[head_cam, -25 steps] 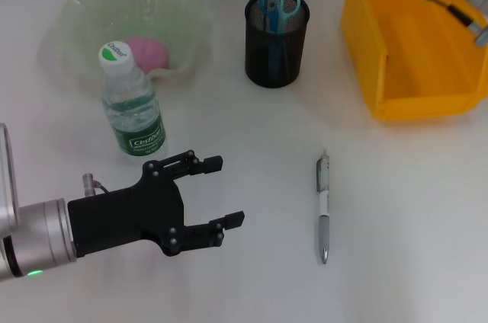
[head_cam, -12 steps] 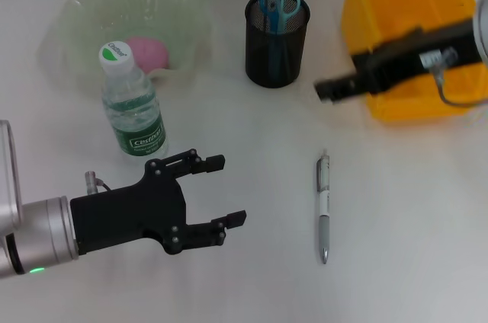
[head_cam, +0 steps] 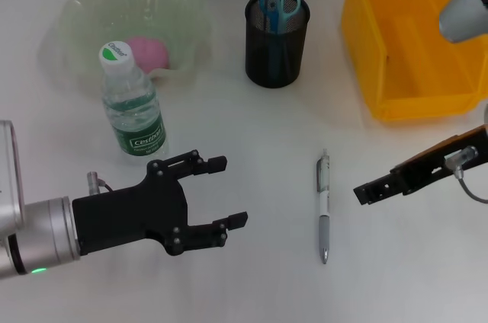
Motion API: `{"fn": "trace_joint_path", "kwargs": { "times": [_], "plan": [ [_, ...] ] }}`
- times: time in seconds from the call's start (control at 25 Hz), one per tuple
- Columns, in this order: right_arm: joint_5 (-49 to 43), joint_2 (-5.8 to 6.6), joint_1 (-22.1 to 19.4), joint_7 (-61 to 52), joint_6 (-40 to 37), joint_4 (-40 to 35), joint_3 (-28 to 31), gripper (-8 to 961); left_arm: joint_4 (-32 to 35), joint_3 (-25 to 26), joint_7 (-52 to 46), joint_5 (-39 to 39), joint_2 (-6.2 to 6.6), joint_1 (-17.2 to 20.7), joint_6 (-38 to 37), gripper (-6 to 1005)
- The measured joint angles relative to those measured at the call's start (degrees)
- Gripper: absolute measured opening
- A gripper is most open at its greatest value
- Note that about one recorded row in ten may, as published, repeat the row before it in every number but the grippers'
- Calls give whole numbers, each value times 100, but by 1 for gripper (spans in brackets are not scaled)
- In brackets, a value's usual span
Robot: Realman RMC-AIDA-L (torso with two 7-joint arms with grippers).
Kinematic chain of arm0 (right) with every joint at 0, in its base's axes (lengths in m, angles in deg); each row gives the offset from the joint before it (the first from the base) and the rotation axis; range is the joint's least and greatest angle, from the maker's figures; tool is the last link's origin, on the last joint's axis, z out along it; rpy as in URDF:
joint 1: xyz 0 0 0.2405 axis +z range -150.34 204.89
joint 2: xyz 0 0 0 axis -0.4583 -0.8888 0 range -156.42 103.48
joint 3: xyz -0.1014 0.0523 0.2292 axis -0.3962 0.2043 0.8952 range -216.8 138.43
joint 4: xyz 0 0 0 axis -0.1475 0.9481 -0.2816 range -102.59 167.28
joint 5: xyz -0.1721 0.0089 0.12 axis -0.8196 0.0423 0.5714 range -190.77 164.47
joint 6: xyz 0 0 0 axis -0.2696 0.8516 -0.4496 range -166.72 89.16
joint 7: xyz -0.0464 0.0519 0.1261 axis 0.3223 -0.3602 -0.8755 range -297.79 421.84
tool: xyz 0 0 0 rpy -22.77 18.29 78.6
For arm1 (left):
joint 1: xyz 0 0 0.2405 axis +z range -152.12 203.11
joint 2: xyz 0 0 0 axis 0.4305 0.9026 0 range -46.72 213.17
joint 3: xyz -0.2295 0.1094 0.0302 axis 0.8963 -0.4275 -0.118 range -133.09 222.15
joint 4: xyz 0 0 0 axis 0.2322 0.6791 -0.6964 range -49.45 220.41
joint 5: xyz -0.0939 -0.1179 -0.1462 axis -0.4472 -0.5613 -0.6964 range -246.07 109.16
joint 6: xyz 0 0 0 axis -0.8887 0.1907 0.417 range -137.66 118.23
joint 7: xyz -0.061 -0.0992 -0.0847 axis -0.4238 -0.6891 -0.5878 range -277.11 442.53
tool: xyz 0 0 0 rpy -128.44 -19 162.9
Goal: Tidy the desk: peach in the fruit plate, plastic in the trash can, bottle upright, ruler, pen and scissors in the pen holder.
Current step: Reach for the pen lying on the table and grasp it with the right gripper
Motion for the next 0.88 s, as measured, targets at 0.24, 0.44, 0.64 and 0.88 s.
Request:
{"fn": "trace_joint_path", "kwargs": {
  "times": [0.24, 0.44, 0.64, 0.88],
  "plan": [
    [-2, 0, 30, -114, 585, 590, -170, 828, -4, -5, 3, 0, 8, 8, 0, 797],
    [164, 0, 118, -180, 1114, 1040, -378, 816, -5, -23, 5, 0, 9, 24, 0, 797],
    [204, 0, 222, -219, 1297, 1270, -480, 805, -5, -15, 7, 0, 9, 16, -6, 797],
    [155, 0, 494, -244, 1539, 1876, -490, 792, -5, -18, 8, -3, 9, 2, -3, 797]
  ]
}}
